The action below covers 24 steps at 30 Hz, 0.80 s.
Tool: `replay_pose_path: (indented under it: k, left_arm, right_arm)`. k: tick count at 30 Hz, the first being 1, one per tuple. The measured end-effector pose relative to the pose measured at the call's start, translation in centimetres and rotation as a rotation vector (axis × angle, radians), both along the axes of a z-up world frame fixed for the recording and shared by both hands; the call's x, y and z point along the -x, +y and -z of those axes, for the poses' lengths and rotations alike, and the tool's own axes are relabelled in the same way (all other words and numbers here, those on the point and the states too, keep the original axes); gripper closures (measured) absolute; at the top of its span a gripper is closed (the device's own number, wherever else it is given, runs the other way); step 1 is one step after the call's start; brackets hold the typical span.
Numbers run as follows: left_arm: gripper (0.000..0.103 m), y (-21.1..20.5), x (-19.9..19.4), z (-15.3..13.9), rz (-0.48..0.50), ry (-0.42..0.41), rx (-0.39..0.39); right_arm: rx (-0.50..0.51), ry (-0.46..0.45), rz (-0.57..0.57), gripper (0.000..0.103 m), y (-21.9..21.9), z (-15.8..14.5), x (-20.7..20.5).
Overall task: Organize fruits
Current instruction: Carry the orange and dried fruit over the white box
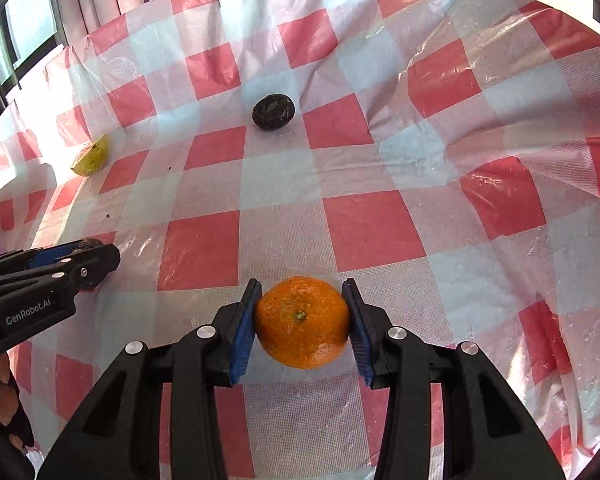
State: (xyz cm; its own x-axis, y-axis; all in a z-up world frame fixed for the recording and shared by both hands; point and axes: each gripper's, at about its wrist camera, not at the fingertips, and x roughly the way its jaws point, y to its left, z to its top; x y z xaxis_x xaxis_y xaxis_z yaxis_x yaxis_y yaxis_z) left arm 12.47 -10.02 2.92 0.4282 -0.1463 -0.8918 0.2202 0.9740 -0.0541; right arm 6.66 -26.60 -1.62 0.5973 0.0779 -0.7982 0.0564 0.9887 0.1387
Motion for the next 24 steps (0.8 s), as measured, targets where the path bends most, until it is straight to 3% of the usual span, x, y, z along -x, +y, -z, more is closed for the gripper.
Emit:
replay_pose_path:
  k: [6, 13, 24]
  left_arm:
    - [0.062, 3.7, 8.6, 1.1, 0.052, 0.044, -0.021]
    - [0.062, 4.7, 12.2, 0.6, 0.056, 0.041, 0.013]
    - [0.062, 8.2, 16.6, -3.6, 0.078, -0.010, 0.028]
  right_arm:
    - [0.022, 0.018, -0.044, 0.062, 2.6, -0.6, 2.8]
    - [0.038, 0.044, -0.110, 0.062, 6.5, -1.8, 6.2]
    - [0.042, 0.075, -0.141, 0.062, 11.7, -3.9, 12.0]
